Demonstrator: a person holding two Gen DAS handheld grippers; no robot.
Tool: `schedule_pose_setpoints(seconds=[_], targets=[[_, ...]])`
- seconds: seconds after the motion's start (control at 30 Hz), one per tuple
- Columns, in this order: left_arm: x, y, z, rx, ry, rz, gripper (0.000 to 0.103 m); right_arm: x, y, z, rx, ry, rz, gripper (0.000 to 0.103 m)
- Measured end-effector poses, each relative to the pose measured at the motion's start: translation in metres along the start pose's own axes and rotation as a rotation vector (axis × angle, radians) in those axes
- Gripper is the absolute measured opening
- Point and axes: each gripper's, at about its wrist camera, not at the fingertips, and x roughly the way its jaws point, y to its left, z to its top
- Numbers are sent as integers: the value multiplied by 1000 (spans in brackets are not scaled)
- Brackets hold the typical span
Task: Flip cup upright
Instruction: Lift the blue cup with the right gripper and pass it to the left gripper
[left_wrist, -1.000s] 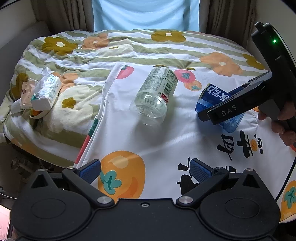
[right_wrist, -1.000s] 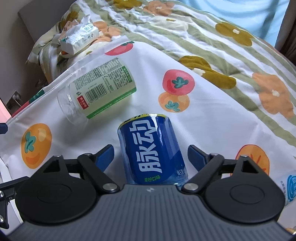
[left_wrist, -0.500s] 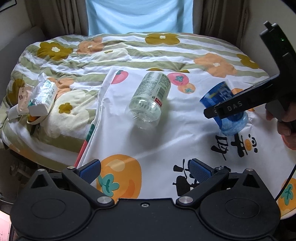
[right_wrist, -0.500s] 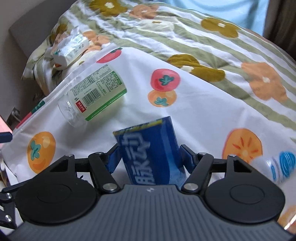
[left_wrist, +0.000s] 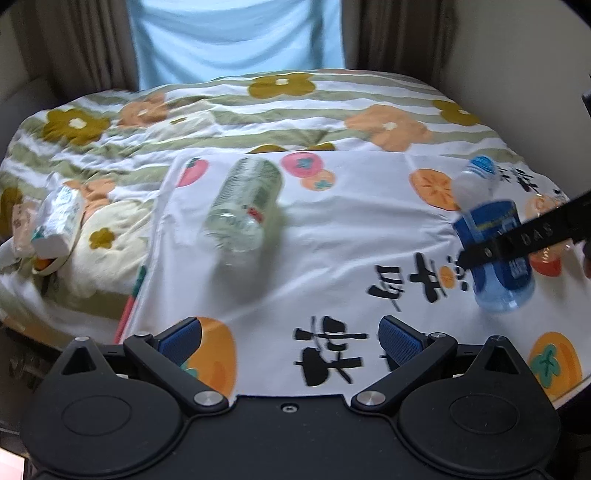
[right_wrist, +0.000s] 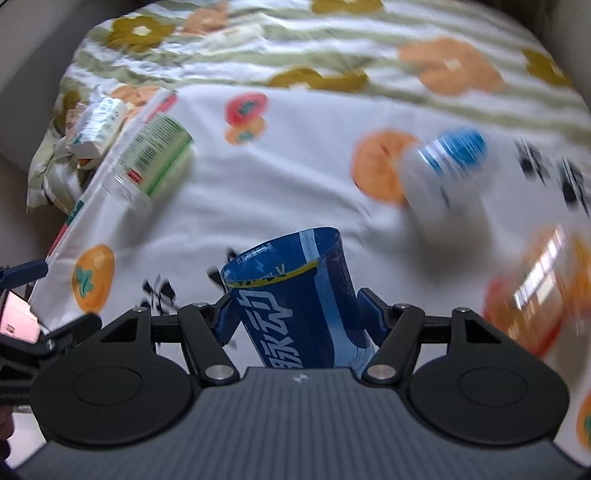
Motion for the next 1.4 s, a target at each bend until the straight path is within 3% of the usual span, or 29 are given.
schedule_pose_setpoints(seconds=[0.13,0.33,0.7,0.83,0.93,1.13,1.4], targets=[[0,-11,1,26,-3,-29,103,-7,-23,-18,93,74,-25,81],[3,-24,3,56,3,-58,103,2,-52,-30,258,109,1,81],[12,-41,11,104,17,-89,103,18,-62,-28,314,129,-35,83],[12,-54,13,115,28,-88,103,19,-63,-27,302,134,-19,98],[10,-66,15,112,35,-84,103,15,-67,-25,284,146,49,99],[3,-90,20,64,59,-96,103,-7,-80,-20,266,104,84,99],[-5,-132,44,-13,82,-141,103,-83,-122,-25,293,-63,97,99]])
